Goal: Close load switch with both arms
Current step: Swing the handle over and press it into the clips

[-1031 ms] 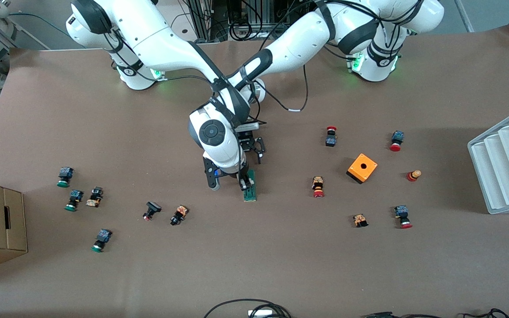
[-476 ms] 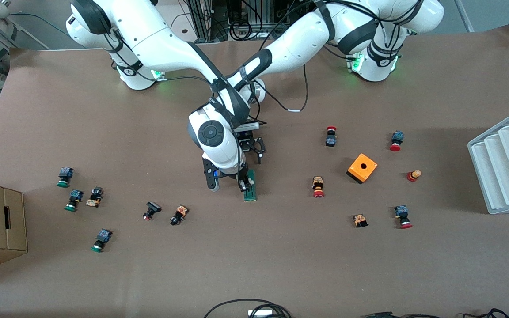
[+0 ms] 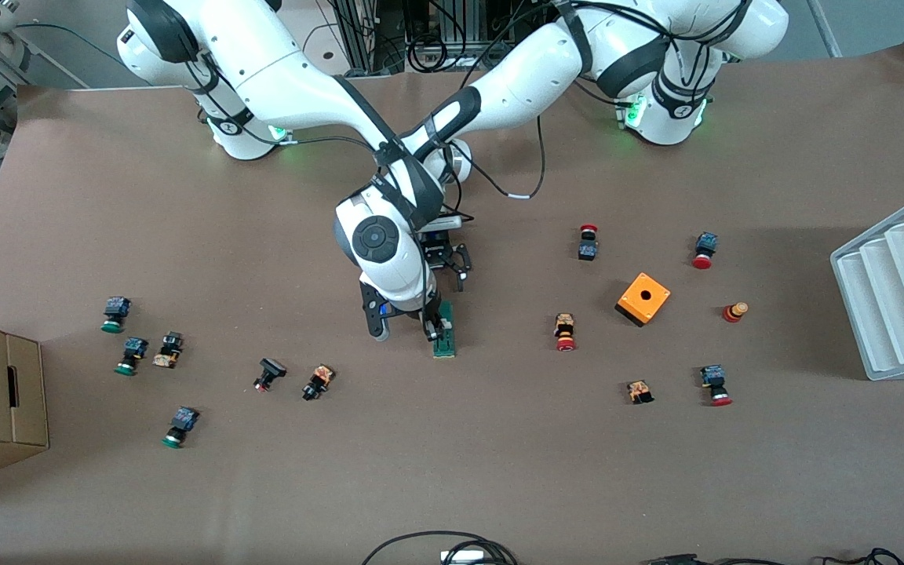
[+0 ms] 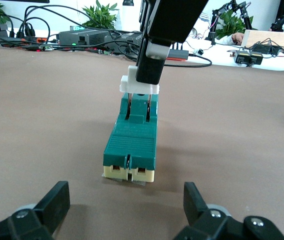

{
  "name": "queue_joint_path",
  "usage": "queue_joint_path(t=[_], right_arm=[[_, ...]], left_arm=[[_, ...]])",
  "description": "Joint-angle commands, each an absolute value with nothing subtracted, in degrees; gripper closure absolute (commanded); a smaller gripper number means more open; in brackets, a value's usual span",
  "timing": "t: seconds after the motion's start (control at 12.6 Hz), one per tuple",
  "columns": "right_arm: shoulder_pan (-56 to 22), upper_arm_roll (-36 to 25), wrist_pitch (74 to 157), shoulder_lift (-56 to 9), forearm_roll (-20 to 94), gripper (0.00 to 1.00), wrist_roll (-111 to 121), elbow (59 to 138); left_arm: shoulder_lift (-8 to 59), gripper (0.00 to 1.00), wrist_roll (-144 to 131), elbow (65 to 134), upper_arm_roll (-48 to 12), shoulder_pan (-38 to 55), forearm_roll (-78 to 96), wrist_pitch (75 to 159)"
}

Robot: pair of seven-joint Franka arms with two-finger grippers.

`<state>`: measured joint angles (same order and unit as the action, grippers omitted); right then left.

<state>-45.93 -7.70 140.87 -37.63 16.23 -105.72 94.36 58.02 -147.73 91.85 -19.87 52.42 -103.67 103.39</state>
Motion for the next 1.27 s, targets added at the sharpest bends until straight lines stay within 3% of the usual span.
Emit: queue_joint_path(t=[0.0, 0.71, 1.19], right_arm=[[-45.09, -7.82, 140.45, -40.07, 18.19, 0.82, -105.73, 89.92], [-45.0, -7.91, 140.45, -45.35, 19.07, 0.82, -106.7, 83.5], [-43.77, -7.91, 140.45, -46.14, 19.07, 0.76, -106.61, 82.36]], left_arm=[[60.73, 0.0, -150.29, 90.18, -19.42, 52.73, -104.85, 104.41], [60.82, 0.0, -150.21, 90.18, -19.34, 53.17, -104.85, 104.33], [60.82, 0.0, -150.21, 90.18, -19.34, 53.17, -104.85, 104.33]])
